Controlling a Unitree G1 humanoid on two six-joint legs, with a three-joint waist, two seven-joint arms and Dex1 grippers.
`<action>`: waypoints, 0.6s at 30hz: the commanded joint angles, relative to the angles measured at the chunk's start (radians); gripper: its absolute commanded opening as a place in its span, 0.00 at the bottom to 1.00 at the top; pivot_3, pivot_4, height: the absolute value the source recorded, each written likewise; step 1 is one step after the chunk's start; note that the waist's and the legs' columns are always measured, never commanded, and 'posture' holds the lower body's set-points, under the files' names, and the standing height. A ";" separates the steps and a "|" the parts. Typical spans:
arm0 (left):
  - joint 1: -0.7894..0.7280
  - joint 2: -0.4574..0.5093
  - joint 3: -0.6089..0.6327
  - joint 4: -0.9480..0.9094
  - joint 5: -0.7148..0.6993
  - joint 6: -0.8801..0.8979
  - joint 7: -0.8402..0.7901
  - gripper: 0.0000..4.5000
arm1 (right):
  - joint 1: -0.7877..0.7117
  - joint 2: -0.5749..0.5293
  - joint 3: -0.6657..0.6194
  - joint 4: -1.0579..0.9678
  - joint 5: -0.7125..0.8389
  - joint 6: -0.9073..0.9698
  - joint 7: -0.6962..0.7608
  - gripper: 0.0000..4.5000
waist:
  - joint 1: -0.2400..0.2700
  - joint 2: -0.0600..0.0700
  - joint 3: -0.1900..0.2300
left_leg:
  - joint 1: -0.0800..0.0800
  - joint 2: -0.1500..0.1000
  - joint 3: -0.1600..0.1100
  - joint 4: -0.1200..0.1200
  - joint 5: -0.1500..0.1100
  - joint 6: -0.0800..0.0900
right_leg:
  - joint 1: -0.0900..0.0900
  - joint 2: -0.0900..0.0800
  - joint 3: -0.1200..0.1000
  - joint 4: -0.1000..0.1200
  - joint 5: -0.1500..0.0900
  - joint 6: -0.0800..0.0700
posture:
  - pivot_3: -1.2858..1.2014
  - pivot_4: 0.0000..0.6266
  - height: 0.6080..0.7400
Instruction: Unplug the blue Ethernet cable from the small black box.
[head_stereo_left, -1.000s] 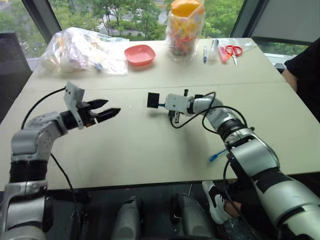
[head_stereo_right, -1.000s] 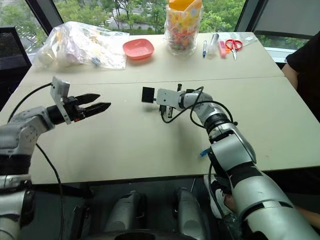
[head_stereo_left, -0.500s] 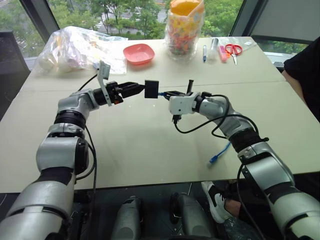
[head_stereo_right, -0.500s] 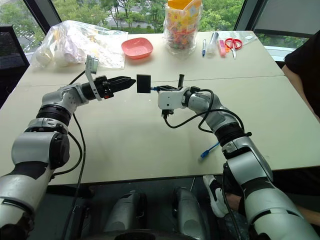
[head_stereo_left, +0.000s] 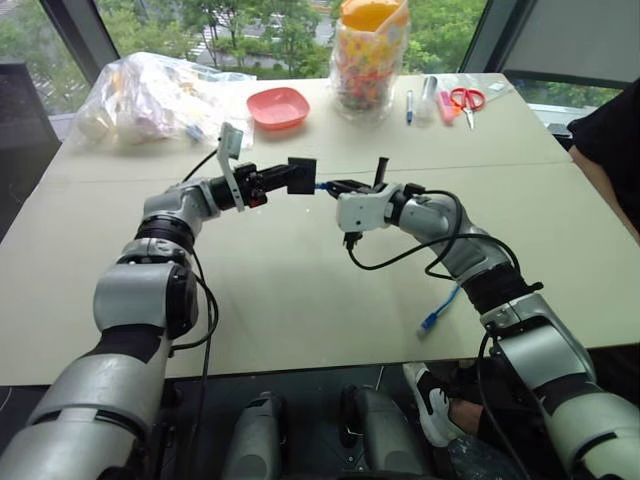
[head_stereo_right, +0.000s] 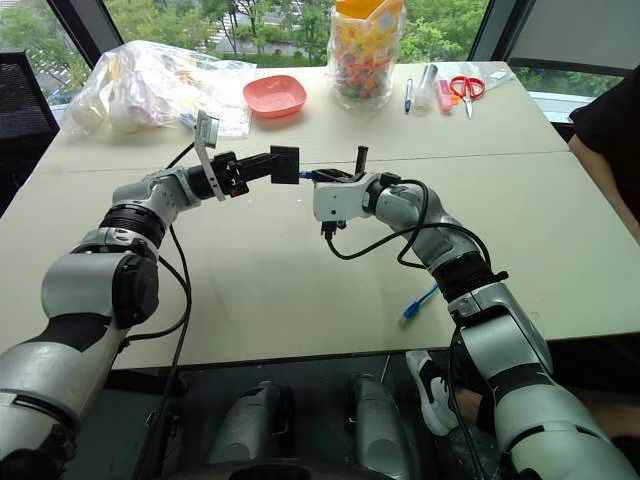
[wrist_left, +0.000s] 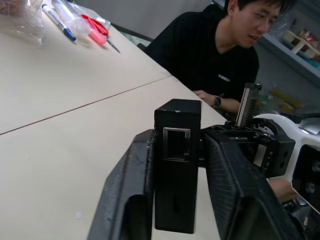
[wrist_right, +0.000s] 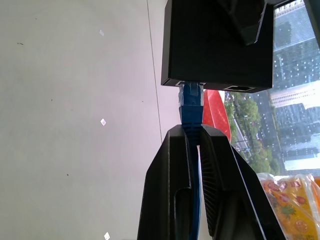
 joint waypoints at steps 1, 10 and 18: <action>-0.027 0.007 0.019 -0.017 0.014 -0.008 -0.006 0.11 | -0.009 -0.005 -0.013 -0.065 0.006 -0.001 0.008 0.00 | 0.001 0.000 0.000 | 0.000 0.000 0.000 0.000 0.000 0.000 | 0.000 0.000 0.000 0.000 0.000 0.000 | 0.52 0.24 1.00; -0.001 0.021 0.084 -0.026 -0.016 0.032 0.007 0.11 | 0.150 0.025 -0.152 -0.294 0.236 0.281 0.119 0.94 | 0.005 0.000 0.000 | 0.000 0.000 -0.001 0.000 0.000 0.000 | 0.000 0.000 0.000 0.000 0.000 0.000 | 0.52 0.24 1.00; 0.011 0.016 0.239 -0.107 -0.194 0.317 -0.082 0.11 | 0.381 0.357 -0.500 -0.798 1.181 1.121 0.056 0.94 | 0.002 0.000 0.000 | 0.000 0.004 -0.008 0.001 0.000 0.000 | 0.001 0.000 -0.001 0.001 0.002 -0.004 | 0.52 0.24 1.00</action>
